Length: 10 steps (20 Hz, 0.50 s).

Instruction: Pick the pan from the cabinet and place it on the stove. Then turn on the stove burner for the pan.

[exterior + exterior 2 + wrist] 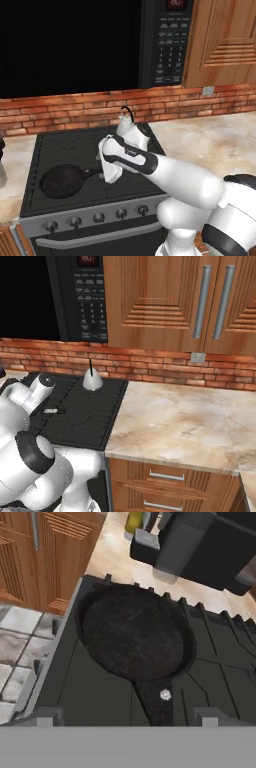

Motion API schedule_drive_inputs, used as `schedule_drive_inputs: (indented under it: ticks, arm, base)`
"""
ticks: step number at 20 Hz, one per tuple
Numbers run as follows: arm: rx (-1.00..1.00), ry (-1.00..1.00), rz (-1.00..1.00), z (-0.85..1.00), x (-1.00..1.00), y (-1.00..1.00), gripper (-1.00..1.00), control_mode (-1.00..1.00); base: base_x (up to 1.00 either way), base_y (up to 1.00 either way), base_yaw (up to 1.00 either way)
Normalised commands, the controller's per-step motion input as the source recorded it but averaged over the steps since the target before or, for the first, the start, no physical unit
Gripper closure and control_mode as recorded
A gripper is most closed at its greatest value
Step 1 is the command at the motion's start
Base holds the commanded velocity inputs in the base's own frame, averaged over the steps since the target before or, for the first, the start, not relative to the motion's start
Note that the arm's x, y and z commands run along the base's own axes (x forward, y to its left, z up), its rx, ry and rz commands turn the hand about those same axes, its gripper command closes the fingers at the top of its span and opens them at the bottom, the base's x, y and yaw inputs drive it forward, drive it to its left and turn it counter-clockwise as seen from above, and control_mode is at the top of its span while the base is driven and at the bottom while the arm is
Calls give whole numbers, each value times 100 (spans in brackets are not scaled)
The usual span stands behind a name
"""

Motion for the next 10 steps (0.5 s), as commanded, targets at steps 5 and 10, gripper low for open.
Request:
schedule_drive_inputs:
  ticks: [5, 10]
  arm:
    - [0, -8, 0, 39, -63, 20, -100, -100]
    - [-2, -11, 0, 46, -64, 21, -100, -100]
  base:
    - [0, 0, 0]
    - [0, 0, 0]
